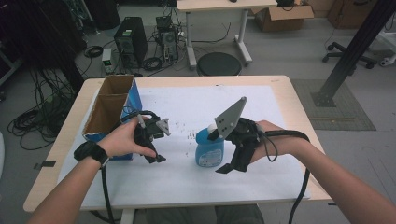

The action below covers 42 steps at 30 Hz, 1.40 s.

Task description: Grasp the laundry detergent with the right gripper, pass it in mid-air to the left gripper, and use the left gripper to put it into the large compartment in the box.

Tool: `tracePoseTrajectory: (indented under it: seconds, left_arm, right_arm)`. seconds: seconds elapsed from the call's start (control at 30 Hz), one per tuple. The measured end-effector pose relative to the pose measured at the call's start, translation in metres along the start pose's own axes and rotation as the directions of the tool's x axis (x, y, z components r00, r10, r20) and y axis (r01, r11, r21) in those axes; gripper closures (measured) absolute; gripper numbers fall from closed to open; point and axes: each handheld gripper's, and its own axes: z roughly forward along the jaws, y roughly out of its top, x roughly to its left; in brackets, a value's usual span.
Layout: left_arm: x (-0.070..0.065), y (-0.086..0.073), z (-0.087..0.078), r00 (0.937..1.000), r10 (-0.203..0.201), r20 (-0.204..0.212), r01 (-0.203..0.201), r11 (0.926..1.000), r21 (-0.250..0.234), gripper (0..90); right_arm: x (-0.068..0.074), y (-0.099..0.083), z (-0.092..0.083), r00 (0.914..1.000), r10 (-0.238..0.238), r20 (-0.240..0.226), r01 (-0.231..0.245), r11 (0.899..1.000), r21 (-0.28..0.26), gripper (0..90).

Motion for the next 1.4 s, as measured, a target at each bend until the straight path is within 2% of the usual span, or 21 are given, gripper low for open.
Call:
tracePoseTrajectory:
  seconds: [0.3,0.47,0.53,0.73,1.03,1.37,1.4]
  left_arm:
    - [0.001,-0.001,-0.002,0.9999,-0.012,-0.006,0.012,0.9999,0.002,5.6]
    - [0.001,0.001,-0.005,0.9999,-0.009,-0.004,0.009,0.9999,0.007,5.6]
    - [0.001,0.002,-0.007,0.9998,-0.013,-0.012,0.013,0.9999,0.006,5.6]
    - [-0.001,0.004,-0.01,0.9997,-0.013,-0.019,0.013,0.9999,0.006,5.5]
    - [-0.004,0.006,-0.016,0.9994,-0.016,-0.032,0.015,0.9999,-0.004,5.5]
    - [-0.004,0.005,-0.018,0.9991,-0.021,-0.036,0.02,0.9998,-0.005,5.5]
    - [-0.004,0.005,-0.019,0.9991,-0.021,-0.036,0.021,0.9998,-0.006,5.5]
  right_arm:
    - [-0.002,0.002,-0.01,0.9999,-0.01,0.005,0.01,1.0,-0.022,4.9]
    - [-0.003,0.003,-0.022,0.9996,-0.02,0.018,0.021,0.998,-0.059,4.4]
    - [-0.004,0.002,-0.03,0.9996,-0.02,0.02,0.022,0.995,-0.096,4.2]
    - [-0.008,-0.003,-0.043,0.9994,-0.014,0.032,0.019,0.991,-0.135,3.7]
    - [-0.02,-0.022,-0.063,0.9961,0.024,0.085,-0.007,0.981,-0.194,2.5]
    - [-0.033,-0.048,-0.071,0.9914,0.087,0.098,-0.06,0.967,-0.248,1.8]
    - [-0.036,-0.054,-0.072,0.9897,0.099,0.103,-0.069,0.963,-0.261,1.8]
